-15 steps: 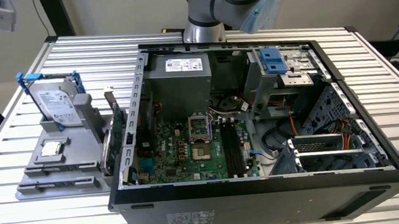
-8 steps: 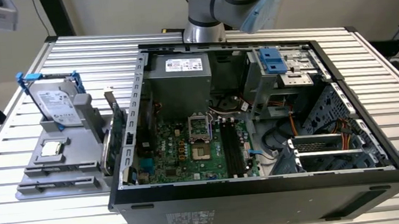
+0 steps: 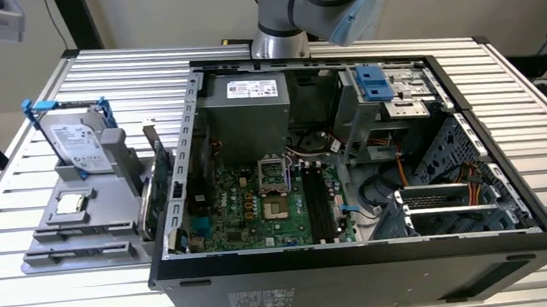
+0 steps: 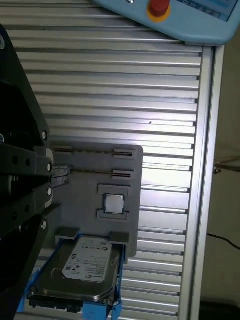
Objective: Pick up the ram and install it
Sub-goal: 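Pick up the ram and move it above insertion slot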
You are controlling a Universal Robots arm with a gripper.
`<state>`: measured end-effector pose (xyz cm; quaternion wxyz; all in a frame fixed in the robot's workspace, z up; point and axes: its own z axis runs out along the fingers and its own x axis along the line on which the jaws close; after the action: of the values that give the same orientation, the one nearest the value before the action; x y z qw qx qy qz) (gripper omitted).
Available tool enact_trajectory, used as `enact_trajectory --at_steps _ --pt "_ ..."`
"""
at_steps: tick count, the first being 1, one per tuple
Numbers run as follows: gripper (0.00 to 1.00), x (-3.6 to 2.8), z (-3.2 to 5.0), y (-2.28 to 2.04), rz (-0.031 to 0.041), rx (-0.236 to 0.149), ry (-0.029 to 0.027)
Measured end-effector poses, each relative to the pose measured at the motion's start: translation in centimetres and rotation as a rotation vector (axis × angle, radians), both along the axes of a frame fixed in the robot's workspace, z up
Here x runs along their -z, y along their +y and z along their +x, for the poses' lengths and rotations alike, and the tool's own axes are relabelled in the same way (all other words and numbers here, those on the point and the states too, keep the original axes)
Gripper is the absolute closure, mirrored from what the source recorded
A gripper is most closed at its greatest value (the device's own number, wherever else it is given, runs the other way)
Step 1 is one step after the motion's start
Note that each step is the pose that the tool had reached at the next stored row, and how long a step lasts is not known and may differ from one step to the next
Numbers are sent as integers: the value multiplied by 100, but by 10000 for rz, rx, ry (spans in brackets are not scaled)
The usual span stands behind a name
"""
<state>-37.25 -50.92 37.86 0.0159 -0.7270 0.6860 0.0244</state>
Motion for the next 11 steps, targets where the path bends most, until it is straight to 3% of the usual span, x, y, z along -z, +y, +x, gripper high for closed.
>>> enact_trajectory --at_steps 1,10,11 --pt "0 0 0 0 1 0 0" --pt "0 1 0 1 -1 1 -2" --pt "0 2 0 9 -43 -1 0"
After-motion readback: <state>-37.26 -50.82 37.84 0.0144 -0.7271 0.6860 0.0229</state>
